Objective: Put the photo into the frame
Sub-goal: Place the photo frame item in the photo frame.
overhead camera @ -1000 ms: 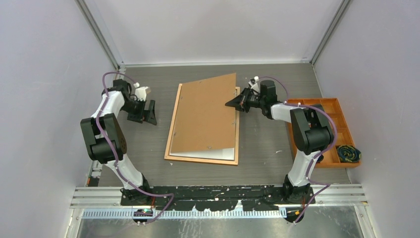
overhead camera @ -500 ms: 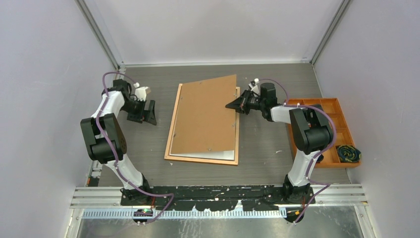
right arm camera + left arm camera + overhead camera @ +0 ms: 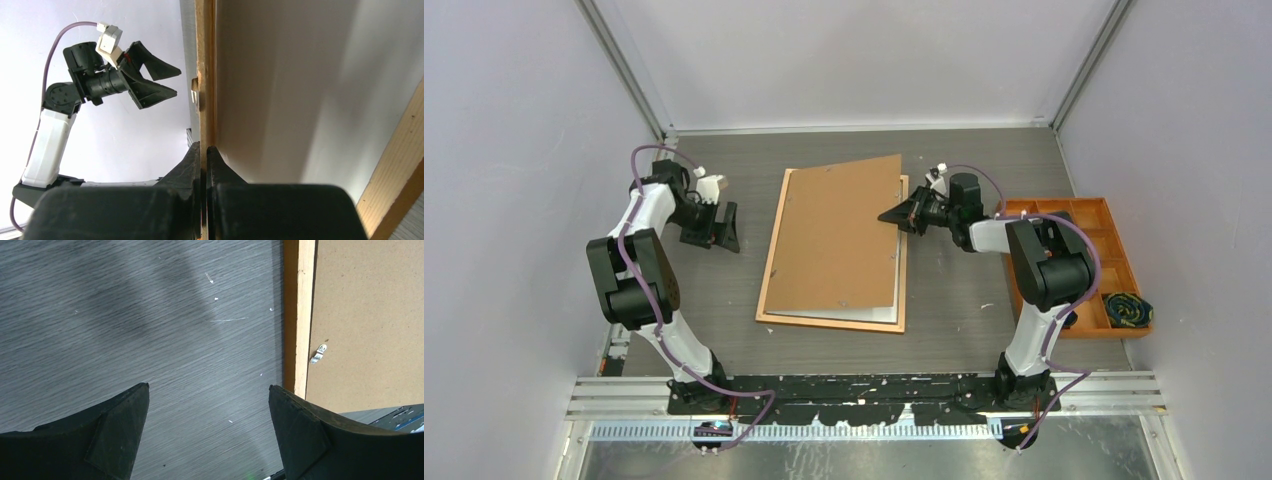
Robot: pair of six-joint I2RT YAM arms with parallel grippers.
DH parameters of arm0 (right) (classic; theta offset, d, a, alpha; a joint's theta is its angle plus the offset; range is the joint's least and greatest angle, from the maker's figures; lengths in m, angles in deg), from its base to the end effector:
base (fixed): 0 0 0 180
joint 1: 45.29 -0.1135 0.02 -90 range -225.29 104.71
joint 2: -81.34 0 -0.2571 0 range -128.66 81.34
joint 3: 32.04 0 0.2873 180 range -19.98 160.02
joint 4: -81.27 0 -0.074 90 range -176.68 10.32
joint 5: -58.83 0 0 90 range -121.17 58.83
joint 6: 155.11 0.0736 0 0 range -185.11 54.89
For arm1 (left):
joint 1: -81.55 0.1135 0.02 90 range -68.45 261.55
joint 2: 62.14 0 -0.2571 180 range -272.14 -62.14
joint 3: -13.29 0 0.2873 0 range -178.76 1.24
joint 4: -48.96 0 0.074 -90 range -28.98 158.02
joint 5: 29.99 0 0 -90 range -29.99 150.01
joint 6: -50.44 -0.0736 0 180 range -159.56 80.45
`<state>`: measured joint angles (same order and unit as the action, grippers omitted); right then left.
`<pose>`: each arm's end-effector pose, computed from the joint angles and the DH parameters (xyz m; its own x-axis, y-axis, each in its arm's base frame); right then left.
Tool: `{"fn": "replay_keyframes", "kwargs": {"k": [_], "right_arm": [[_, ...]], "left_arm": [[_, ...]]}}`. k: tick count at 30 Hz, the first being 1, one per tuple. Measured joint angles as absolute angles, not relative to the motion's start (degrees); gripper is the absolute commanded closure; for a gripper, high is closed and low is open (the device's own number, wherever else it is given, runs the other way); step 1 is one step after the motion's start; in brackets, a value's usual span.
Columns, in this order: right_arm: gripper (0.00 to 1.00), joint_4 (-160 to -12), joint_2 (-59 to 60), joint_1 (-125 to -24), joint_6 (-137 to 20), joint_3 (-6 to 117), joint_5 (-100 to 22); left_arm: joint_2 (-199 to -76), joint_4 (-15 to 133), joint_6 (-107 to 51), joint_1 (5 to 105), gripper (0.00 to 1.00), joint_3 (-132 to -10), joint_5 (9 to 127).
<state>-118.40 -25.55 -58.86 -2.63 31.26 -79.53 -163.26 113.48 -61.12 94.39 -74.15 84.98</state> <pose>0.3906 0.1509 0.1116 -0.9093 0.3867 -0.1536 -0.0293 0.3088 0.9507 0.3750 0.0536 0.1601 -0.9307 0.1295 -0.3420 0.2416 0.9198 -0.3092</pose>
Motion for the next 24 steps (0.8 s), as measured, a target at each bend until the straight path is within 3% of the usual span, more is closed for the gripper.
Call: {"fn": "replay_keyframes", "kwargs": {"k": [24], "right_arm": [[0.99, -119.2, -25.6, -59.0, -2.4, 29.7, -80.6]], "left_arm": [[-163.3, 113.5, -61.5, 94.4, 0.1, -73.8, 84.4]]}}
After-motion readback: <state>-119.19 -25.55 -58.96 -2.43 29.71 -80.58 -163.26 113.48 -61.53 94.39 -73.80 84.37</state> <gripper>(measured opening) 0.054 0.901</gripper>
